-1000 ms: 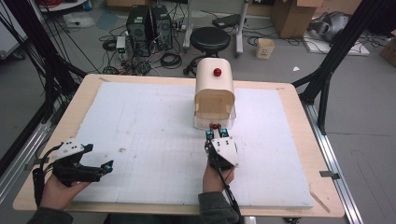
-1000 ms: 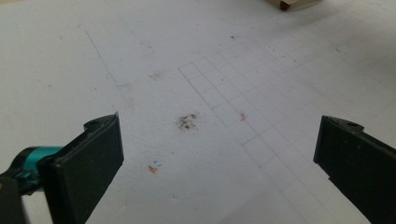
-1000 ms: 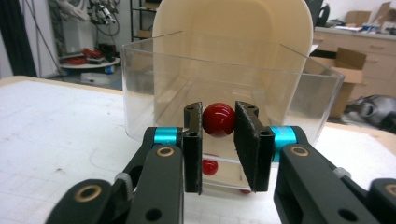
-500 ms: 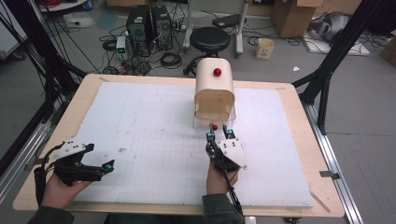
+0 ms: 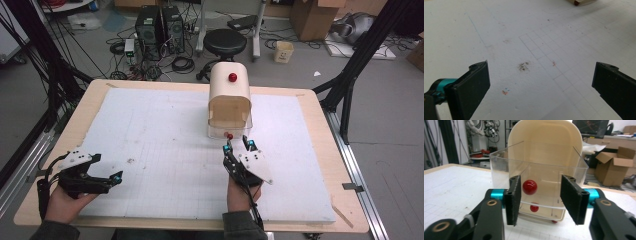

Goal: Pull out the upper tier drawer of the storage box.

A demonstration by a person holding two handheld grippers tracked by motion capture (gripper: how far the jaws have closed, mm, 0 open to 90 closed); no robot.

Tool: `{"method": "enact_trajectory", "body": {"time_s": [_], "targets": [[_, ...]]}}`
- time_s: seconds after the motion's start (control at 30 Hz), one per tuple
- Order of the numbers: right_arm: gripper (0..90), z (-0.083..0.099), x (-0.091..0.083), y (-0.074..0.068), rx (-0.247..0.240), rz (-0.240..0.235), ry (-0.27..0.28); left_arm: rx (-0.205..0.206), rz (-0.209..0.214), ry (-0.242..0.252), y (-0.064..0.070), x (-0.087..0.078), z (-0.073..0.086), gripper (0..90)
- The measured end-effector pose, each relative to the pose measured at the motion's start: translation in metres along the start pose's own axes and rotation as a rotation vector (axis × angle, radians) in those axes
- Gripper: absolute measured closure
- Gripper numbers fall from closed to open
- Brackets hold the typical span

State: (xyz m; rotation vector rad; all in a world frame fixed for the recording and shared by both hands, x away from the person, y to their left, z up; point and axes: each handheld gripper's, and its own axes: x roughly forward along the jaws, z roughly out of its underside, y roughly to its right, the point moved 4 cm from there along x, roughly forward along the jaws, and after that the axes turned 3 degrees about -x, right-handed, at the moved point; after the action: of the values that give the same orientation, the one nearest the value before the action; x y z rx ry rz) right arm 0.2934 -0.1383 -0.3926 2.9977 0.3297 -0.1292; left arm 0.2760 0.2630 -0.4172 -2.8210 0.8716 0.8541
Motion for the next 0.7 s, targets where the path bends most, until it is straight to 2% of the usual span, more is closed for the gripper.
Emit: {"method": "enact_trajectory", "body": {"time_s": [0.17,0.3,0.37,0.53,0.7], "targets": [[42.3,-0.002,-0.004,0.011,-0.019,-0.045,-0.018,0.0,-0.001,0.0,0.0,0.0,0.0,2.0],[36.2,-0.002,-0.006,0.024,-0.029,-0.1,-0.059,0.002,0.003,-0.002,0.0,0.001,0.0,2.1],[32.1,-0.002,-0.006,0.026,-0.032,-0.106,-0.073,0.005,0.006,-0.002,0.0,0.001,0.0,2.0],[23.1,-0.003,-0.007,0.033,-0.032,-0.186,-0.115,0.002,0.009,-0.003,0.0,0.0,0.001,2.0],[14.3,-0.002,-0.005,0.044,-0.033,-0.255,-0.183,-0.005,0.012,0.003,0.0,0.0,0.001,2.0]]}}
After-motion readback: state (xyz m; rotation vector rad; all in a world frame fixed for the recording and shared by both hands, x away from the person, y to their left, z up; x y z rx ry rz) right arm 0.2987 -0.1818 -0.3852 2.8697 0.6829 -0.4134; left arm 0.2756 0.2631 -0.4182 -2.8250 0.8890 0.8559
